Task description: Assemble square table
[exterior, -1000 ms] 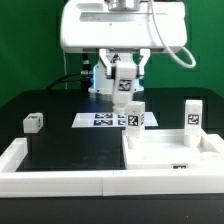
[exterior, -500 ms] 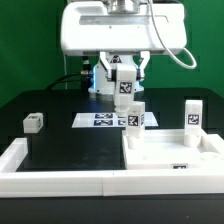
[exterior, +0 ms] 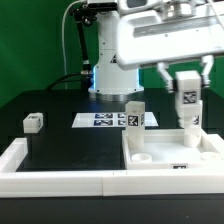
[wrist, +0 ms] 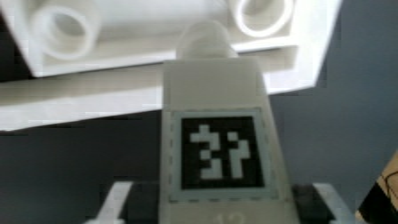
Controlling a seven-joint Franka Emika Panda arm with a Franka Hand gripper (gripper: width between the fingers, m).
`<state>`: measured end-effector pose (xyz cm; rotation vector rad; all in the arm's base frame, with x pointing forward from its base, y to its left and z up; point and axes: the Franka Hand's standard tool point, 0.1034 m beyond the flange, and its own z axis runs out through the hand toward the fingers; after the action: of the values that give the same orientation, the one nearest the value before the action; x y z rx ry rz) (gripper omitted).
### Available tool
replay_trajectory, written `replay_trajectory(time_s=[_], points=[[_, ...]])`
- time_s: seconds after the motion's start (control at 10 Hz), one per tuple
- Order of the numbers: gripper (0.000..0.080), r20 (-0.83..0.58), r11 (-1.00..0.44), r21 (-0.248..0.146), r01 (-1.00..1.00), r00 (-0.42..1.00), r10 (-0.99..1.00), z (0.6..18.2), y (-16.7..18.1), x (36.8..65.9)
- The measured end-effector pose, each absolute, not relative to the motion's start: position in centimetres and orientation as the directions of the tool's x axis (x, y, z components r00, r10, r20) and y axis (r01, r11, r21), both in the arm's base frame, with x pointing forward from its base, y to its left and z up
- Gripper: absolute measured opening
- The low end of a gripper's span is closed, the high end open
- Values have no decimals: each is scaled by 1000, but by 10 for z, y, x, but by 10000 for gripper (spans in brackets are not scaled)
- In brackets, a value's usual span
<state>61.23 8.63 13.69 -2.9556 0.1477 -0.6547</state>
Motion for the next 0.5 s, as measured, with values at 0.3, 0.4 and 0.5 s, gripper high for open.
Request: replay_trajectory(time_s=[0.3, 0.4, 0.5], points=[[294, 413, -990, -124, -69, 904, -115, 135, 83, 611], [294, 412, -990, -124, -70, 904, -116, 135, 83, 611], [294, 420, -990, -122, -69, 900, -115, 134, 84, 611]])
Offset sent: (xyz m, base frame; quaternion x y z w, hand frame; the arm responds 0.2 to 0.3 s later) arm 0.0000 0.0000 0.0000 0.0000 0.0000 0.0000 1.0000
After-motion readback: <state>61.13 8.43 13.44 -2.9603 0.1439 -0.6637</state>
